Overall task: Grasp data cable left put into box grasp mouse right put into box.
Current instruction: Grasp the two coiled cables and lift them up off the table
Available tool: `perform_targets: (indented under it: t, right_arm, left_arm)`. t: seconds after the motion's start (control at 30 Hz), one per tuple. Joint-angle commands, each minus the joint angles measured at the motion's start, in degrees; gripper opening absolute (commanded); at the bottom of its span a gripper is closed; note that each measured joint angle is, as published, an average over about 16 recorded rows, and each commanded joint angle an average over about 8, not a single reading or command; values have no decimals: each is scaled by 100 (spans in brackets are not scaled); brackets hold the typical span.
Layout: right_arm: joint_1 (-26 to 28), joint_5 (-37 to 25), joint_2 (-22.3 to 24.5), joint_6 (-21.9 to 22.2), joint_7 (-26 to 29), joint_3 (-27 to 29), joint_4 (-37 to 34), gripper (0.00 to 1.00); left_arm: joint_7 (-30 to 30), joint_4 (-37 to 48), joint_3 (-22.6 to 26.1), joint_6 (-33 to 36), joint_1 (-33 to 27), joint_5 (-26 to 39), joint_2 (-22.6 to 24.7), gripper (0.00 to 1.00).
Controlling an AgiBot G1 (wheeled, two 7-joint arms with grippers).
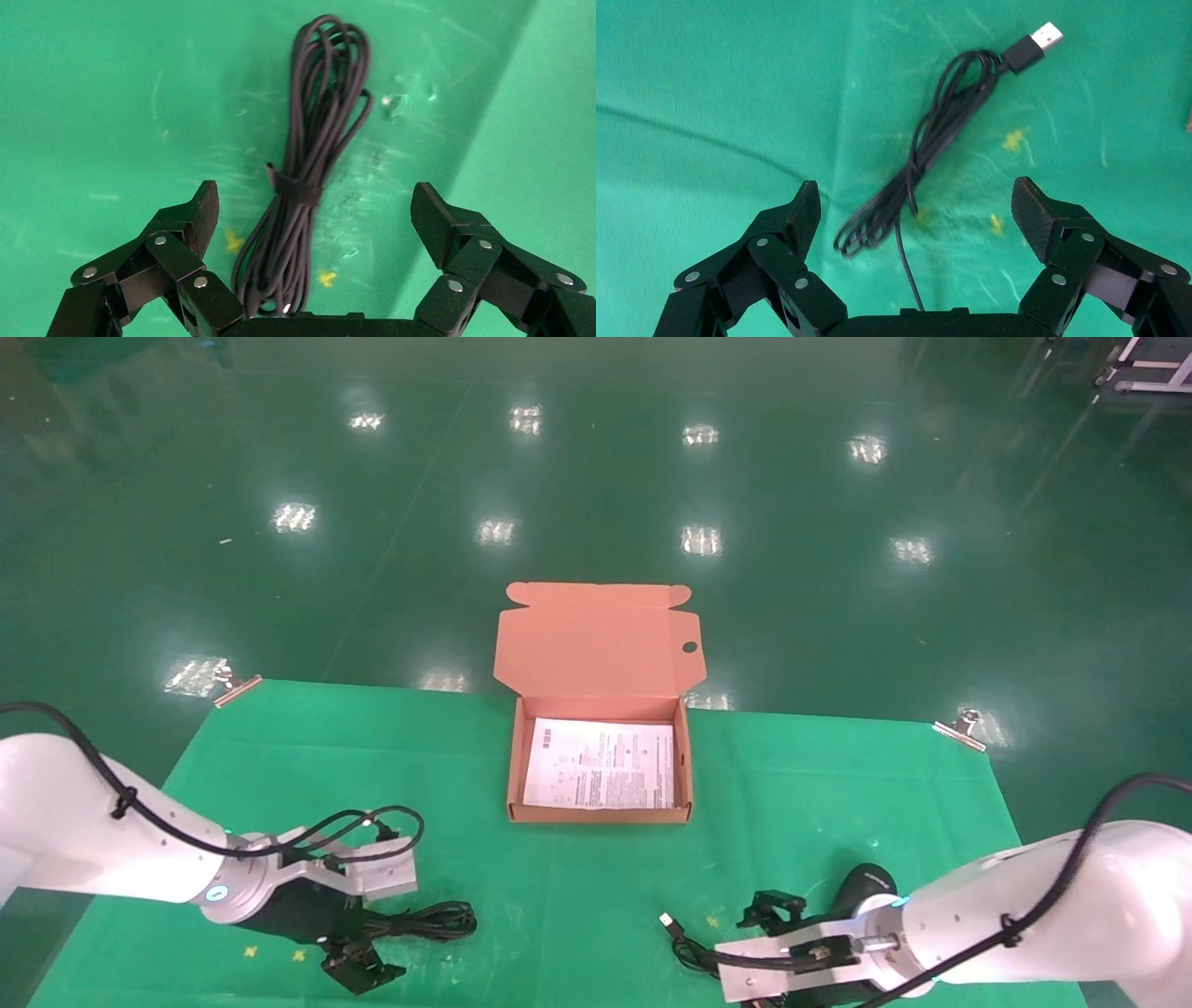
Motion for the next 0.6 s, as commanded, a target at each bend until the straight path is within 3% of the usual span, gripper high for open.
perform_targets:
  t: [0.03, 0.07, 0.1, 0.33, 0.37, 0.6]
  right_arm:
    - [15, 14, -103, 20, 3, -5, -174, 100]
    - [17, 3, -143, 43, -1, -11, -250, 98]
    - [17, -5, -176, 66, -3, -14, -319, 86]
    - [5, -75, -319, 205, 10, -23, -640, 0]
    - [3, -79, -327, 215, 13, -23, -657, 0]
    - [0, -67, -318, 215, 10, -18, -641, 0]
  left_arm:
    - [114, 229, -10, -41, -41, -18, 69, 100]
    - [165, 339, -22, -50, -55, -40, 96, 99]
    - [215, 436, -33, -58, -67, -61, 121, 91]
    - [454, 922, -83, -108, -124, -158, 241, 5]
    - [464, 947, -85, -114, -129, -161, 248, 0]
    - [442, 920, -90, -115, -133, -171, 241, 0]
